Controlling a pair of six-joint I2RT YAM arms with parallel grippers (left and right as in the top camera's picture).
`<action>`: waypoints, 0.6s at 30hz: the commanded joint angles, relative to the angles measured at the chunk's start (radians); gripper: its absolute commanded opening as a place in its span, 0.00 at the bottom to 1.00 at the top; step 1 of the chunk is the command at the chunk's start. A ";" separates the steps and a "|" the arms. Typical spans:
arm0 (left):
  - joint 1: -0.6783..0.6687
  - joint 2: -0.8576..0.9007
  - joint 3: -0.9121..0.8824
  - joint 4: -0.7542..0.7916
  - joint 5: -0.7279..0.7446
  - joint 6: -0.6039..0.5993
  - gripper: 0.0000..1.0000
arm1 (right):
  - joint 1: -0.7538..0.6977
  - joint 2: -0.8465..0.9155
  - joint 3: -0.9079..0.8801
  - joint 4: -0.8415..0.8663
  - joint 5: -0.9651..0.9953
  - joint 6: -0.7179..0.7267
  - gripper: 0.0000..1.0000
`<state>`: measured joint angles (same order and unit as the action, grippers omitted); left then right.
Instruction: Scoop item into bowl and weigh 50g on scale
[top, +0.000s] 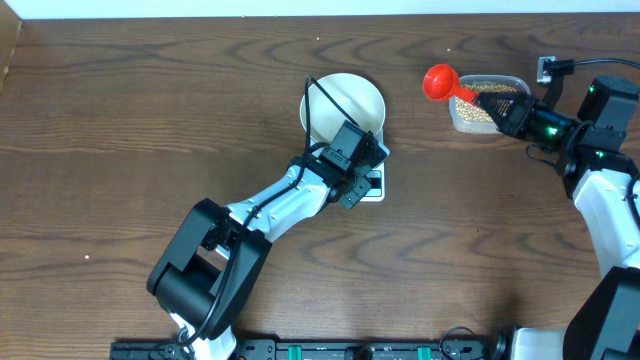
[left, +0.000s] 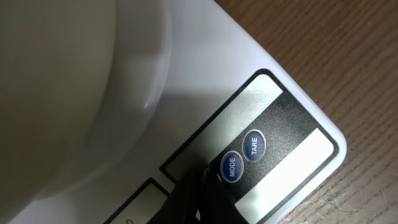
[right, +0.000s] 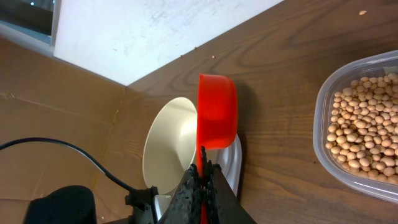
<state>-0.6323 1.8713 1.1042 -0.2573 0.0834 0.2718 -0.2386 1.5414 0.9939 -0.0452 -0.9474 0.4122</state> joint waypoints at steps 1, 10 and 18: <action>-0.002 0.024 -0.004 -0.001 0.038 0.035 0.07 | -0.007 -0.012 0.012 -0.004 -0.016 -0.018 0.01; -0.001 0.053 -0.004 0.028 0.047 0.034 0.07 | -0.007 -0.012 0.012 -0.016 -0.016 -0.025 0.01; -0.001 0.021 0.002 0.028 0.035 0.034 0.07 | -0.008 -0.012 0.012 -0.016 -0.013 -0.025 0.01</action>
<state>-0.6323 1.8816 1.1042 -0.2230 0.1249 0.2901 -0.2386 1.5414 0.9939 -0.0597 -0.9474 0.4080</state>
